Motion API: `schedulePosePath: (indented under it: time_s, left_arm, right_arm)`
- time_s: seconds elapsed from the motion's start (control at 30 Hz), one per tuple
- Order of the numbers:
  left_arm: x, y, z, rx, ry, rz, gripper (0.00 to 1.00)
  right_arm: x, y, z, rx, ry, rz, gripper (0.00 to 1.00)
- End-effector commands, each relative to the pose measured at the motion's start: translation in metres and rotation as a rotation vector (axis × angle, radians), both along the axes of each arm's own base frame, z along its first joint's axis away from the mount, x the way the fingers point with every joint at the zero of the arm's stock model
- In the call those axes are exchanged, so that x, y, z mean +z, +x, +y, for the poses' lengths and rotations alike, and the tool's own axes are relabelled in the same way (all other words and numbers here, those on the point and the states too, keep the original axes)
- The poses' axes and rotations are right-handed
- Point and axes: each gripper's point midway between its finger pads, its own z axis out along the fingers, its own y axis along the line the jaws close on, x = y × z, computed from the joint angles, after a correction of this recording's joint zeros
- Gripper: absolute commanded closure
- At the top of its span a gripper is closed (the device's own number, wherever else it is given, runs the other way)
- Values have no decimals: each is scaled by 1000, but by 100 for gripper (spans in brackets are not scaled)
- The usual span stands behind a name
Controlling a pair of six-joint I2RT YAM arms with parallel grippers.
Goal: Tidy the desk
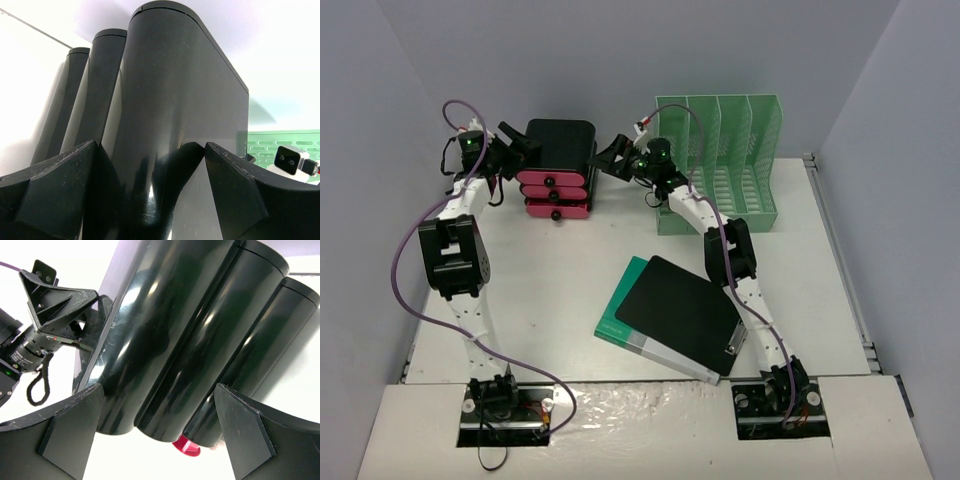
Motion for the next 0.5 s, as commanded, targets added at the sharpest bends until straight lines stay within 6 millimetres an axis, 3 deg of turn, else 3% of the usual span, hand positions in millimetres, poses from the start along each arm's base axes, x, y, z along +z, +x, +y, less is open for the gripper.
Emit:
schedulePosePath:
  time_s: [0.0, 0.23, 0.47]
  left_arm:
    - [19, -35, -61, -156, -44, 26, 17]
    - [12, -48, -67, -175, -41, 45, 17]
    - [15, -45, -67, -163, -42, 41, 17]
  right_arm:
    - [51, -16, 9, 35, 27, -96, 12]
    - [58, -21, 8, 38, 20, -99, 12]
    - [68, -33, 3, 3, -83, -114, 18]
